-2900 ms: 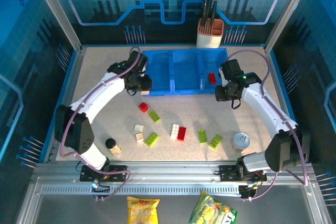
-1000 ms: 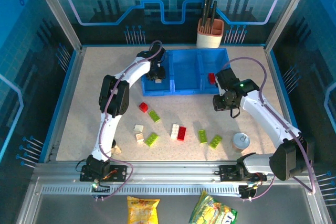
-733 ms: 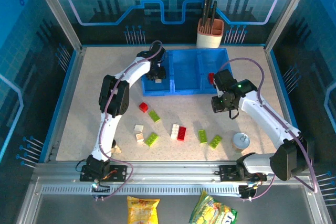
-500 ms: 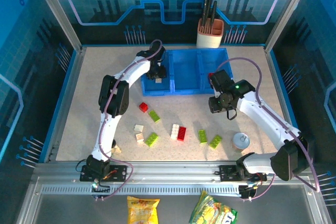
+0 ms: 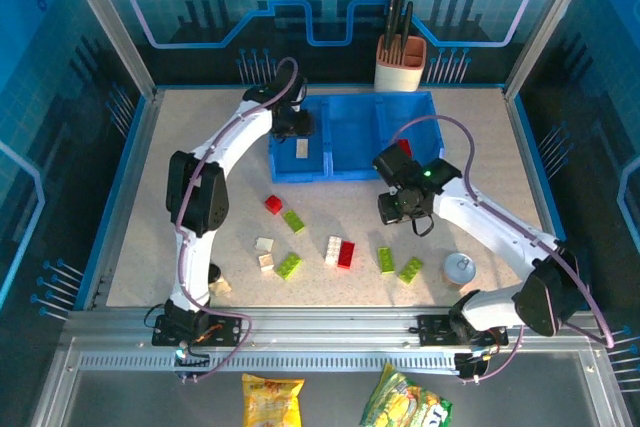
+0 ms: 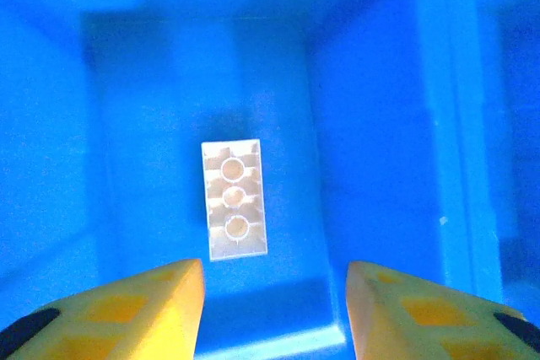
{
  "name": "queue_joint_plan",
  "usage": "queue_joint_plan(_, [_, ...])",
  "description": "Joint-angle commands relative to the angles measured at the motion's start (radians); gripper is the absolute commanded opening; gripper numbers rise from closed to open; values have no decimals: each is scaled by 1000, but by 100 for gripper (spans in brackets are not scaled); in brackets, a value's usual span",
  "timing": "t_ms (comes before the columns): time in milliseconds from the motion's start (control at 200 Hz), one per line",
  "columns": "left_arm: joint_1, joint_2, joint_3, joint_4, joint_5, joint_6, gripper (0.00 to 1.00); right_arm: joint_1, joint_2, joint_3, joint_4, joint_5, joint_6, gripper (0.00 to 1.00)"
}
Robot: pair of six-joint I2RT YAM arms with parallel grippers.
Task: Sort the legos into containers by color
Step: Place the lego in the container, then pick up the lego from the bottom-center of the table.
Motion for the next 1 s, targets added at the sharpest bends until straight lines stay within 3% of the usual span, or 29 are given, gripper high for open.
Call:
queue_joint_plan(0, [10,-78,-65,3,20,33,49,48,31,-17,17,27,121,46])
queue_joint_plan(470, [37,-318,-363,94,14,30,51,239,183,-38,123,-2,386,47])
queue_joint_plan(700, [42,-412,-479,126,27,20,51,263,225,-81,132,-30,360,46])
queue_joint_plan(995, [41,-510,-608,163,37,5,52,224,200,-189,106,-33,284,47])
